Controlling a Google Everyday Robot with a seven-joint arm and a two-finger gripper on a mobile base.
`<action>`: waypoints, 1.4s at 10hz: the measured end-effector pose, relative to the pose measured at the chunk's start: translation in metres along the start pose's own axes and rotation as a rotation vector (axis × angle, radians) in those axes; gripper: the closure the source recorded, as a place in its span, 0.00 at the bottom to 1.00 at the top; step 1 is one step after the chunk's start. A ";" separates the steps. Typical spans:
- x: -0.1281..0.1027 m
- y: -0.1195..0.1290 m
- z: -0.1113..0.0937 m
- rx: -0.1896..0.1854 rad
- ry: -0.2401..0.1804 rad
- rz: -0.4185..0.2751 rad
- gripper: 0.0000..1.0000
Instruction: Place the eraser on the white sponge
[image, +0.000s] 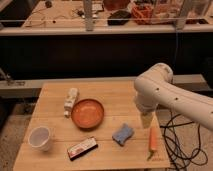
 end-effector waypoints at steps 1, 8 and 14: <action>-0.003 0.000 0.000 0.000 0.001 -0.016 0.20; -0.056 0.003 0.012 -0.004 -0.006 -0.163 0.20; -0.088 0.005 0.024 -0.013 -0.014 -0.275 0.20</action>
